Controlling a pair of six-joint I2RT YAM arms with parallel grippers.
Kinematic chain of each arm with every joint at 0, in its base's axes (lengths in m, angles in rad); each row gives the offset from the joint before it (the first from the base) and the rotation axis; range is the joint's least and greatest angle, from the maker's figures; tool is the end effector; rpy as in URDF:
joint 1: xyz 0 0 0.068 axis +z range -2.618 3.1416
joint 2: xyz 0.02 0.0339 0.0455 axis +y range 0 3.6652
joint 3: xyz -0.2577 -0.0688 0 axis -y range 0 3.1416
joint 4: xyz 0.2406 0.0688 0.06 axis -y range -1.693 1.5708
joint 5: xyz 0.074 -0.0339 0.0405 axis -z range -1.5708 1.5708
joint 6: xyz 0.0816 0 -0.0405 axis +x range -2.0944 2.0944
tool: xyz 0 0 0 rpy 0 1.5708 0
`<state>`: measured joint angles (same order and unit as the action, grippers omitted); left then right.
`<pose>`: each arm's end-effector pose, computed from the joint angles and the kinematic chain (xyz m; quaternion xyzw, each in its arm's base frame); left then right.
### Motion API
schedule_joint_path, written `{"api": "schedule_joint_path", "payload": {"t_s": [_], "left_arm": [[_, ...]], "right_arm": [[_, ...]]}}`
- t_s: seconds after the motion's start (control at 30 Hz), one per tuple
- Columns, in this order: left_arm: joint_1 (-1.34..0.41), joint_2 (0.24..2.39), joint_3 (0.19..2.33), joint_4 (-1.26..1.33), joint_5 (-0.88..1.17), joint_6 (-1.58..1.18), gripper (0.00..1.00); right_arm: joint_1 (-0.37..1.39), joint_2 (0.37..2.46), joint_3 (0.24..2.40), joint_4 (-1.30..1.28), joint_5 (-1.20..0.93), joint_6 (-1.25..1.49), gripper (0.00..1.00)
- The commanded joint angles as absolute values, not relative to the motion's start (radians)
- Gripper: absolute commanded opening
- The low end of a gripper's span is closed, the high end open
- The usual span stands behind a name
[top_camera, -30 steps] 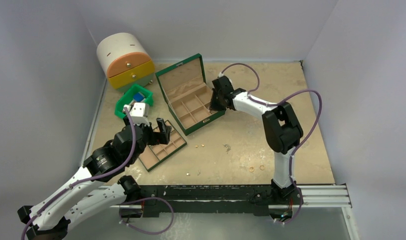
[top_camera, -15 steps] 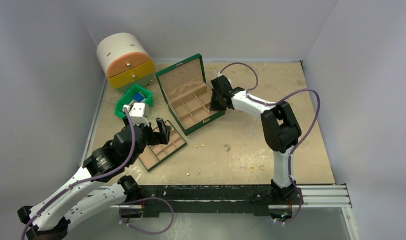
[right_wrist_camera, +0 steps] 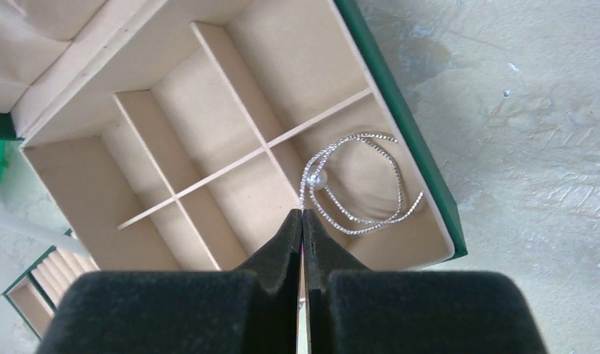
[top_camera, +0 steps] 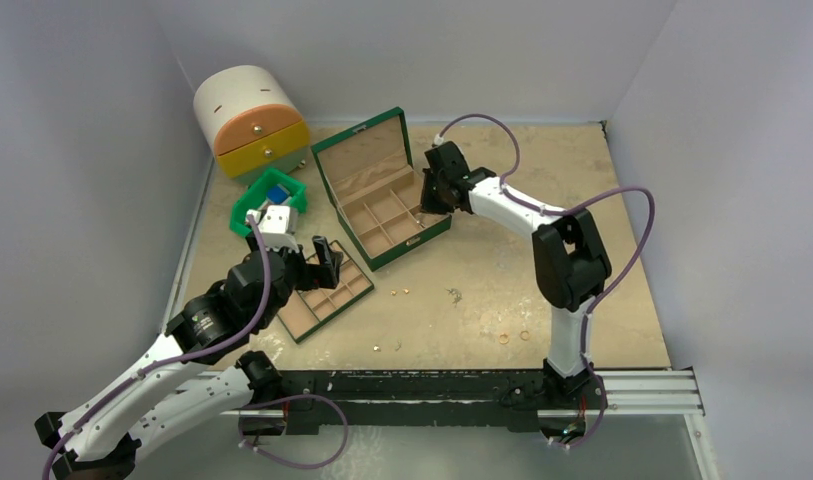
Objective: Organize the mixed jewelry
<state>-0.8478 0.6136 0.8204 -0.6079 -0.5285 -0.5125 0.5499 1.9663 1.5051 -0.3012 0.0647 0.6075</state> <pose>0.1403 -0.0968 0.3136 -0.0079 0.8176 -0.1658 0.5513 0.4068 0.2431 0.1906 0.0392 0.9182 0.1901 0.3453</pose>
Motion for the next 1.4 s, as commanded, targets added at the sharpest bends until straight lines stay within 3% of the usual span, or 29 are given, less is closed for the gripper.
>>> {"api": "schedule_joint_path", "payload": {"t_s": [0.0, 0.13, 0.27, 0.4, 0.9, 1.37], "left_arm": [[-0.854, 0.602, 0.823, -0.574, -0.543, -0.515, 0.98], [-0.853, 0.599, 0.824, -0.573, -0.543, -0.515, 0.98], [-0.854, 0.596, 0.824, -0.574, -0.542, -0.515, 0.98], [-0.853, 0.592, 0.823, -0.572, -0.541, -0.515, 0.98], [-0.854, 0.589, 0.824, -0.574, -0.545, -0.515, 0.98], [-0.853, 0.593, 0.824, -0.573, -0.543, -0.515, 0.98]], "right_arm": [[0.564, 1.915, 1.528, -0.297, 0.003, 0.583, 0.04], [0.568, 1.921, 1.534, -0.315, 0.003, 0.567, 0.12], [0.569, 1.935, 1.54, -0.339, 0.011, 0.549, 0.25], [0.569, 1.95, 1.537, -0.345, 0.015, 0.539, 0.31], [0.569, 2.012, 1.555, -0.352, 0.007, 0.541, 0.31], [0.569, 2.03, 1.562, -0.354, 0.041, 0.557, 0.19]]}}
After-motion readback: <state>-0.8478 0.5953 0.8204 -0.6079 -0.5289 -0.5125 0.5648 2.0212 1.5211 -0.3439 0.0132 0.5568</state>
